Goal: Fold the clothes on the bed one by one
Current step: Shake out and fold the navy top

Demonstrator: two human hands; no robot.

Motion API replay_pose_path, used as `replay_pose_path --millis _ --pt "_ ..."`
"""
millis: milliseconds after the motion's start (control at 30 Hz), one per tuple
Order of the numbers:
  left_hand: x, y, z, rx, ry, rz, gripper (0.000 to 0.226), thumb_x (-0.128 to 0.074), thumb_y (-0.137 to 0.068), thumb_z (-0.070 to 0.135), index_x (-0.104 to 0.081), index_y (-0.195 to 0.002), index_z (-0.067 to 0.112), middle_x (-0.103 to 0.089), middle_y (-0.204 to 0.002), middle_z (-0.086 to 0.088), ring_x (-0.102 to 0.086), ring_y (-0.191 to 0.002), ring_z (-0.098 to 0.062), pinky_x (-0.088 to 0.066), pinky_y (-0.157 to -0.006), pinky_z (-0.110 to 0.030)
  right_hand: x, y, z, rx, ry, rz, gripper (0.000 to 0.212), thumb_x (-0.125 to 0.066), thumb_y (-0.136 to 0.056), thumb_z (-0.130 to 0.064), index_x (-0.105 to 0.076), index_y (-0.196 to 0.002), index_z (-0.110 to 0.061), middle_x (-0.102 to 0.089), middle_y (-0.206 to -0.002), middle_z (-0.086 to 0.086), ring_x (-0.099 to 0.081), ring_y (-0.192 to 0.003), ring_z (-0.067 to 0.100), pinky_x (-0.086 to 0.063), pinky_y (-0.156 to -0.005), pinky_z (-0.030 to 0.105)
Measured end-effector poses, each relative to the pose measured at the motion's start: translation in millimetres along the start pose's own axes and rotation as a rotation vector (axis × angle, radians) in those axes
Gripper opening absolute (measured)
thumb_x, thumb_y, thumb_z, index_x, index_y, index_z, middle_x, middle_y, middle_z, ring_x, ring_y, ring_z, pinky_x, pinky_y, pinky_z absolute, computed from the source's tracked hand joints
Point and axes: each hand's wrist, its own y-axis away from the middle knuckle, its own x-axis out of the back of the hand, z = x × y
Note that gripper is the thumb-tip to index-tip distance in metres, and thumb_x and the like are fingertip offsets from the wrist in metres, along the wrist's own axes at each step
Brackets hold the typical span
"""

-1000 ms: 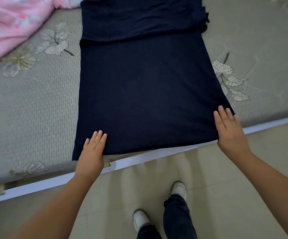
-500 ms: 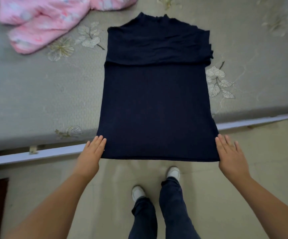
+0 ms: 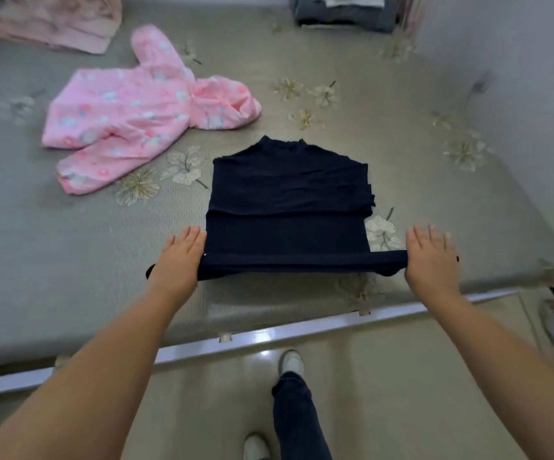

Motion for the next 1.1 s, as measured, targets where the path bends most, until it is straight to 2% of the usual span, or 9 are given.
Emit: replay_pose_path --millis 100,300,433,567,733,933,1033,1100 --pt "19.1 -40.5 -2.6 0.032 0.004 0.018 0.057 -0.031 -0.094 0.000 -0.005 -0.145 0.005 -0.003 -0.155 -0.010 -0.001 -0.143 -0.020 0.004 -0.113 -0.030 15.3 -46.7 -2.1 0.009 -0.032 0.033 0.051 -0.034 -0.093 -0.004 -0.020 -0.143 -0.004 -0.020 -0.152 0.012 -0.011 -0.141 0.029 -0.002 -0.114 0.041" --pt "40.1 -151.4 -3.8 0.015 -0.043 0.008 0.061 -0.034 -0.092 0.000 -0.003 -0.145 0.004 -0.002 -0.154 -0.011 0.000 -0.143 -0.021 0.005 -0.112 -0.030 12.5 -156.6 -2.2 0.011 -0.069 -0.034 0.052 -0.035 -0.093 -0.007 -0.020 -0.142 -0.004 -0.020 -0.152 0.011 -0.009 -0.142 0.027 -0.002 -0.114 0.041" --pt "35.7 -240.5 -3.1 0.055 -0.061 -0.042 0.061 -0.034 -0.091 -0.002 -0.004 -0.145 0.003 -0.004 -0.154 -0.012 -0.001 -0.143 -0.021 0.003 -0.112 -0.030 -4.7 -242.0 -4.0 0.038 -0.058 -0.116 0.055 -0.036 -0.093 -0.010 -0.013 -0.144 -0.007 -0.016 -0.153 0.008 -0.007 -0.142 0.026 -0.002 -0.115 0.039" --pt "24.4 -319.1 -9.0 0.078 -0.164 -0.128 0.058 -0.032 -0.095 0.008 -0.002 -0.145 0.004 -0.003 -0.155 -0.011 -0.001 -0.143 -0.021 0.001 -0.113 -0.032 -21.1 -318.8 -14.7 0.033 -0.038 -0.147 0.055 -0.032 -0.094 -0.008 -0.010 -0.145 -0.006 -0.012 -0.154 0.009 -0.004 -0.143 0.026 -0.001 -0.115 0.039" --pt "-2.2 -410.5 -26.0 0.144 -0.165 -0.188 0.061 -0.032 -0.091 0.001 -0.003 -0.144 0.002 -0.006 -0.154 -0.014 -0.008 -0.142 -0.023 -0.005 -0.113 -0.033 -51.9 -411.4 -41.5 0.003 -0.016 -0.210 0.054 -0.027 -0.093 -0.005 -0.011 -0.145 -0.006 -0.012 -0.154 0.009 -0.003 -0.143 0.025 0.003 -0.114 0.043" --pt "-74.7 -488.2 -49.4 0.316 -0.059 -0.262 0.062 -0.035 -0.089 -0.002 -0.008 -0.145 0.003 -0.027 -0.146 -0.019 -0.035 -0.129 -0.033 -0.028 -0.105 -0.040 -127.2 -487.0 -87.1 -0.038 0.012 -0.283 0.054 -0.028 -0.090 -0.001 -0.016 -0.143 -0.005 -0.018 -0.152 0.008 -0.002 -0.143 0.025 0.008 -0.110 0.053" --pt "-105.1 -498.9 -51.3 0.339 -0.084 -0.184 0.058 -0.039 -0.085 -0.003 -0.021 -0.141 0.003 -0.036 -0.139 -0.020 -0.039 -0.123 -0.035 -0.028 -0.100 -0.042 -155.2 -501.9 -97.9 -0.072 -0.020 -0.305 0.057 -0.024 -0.092 -0.006 -0.006 -0.146 -0.010 -0.007 -0.155 0.006 0.004 -0.143 0.024 0.010 -0.110 0.054" --pt "-116.9 -499.8 -51.9 0.340 -0.098 -0.134 0.055 -0.041 -0.083 -0.003 -0.028 -0.137 0.001 -0.033 -0.140 -0.021 -0.034 -0.126 -0.034 -0.024 -0.103 -0.043 -166.6 -505.3 -99.9 -0.128 -0.112 -0.298 0.059 -0.026 -0.091 -0.004 -0.005 -0.146 -0.012 -0.004 -0.156 0.006 0.004 -0.143 0.024 0.010 -0.110 0.053"
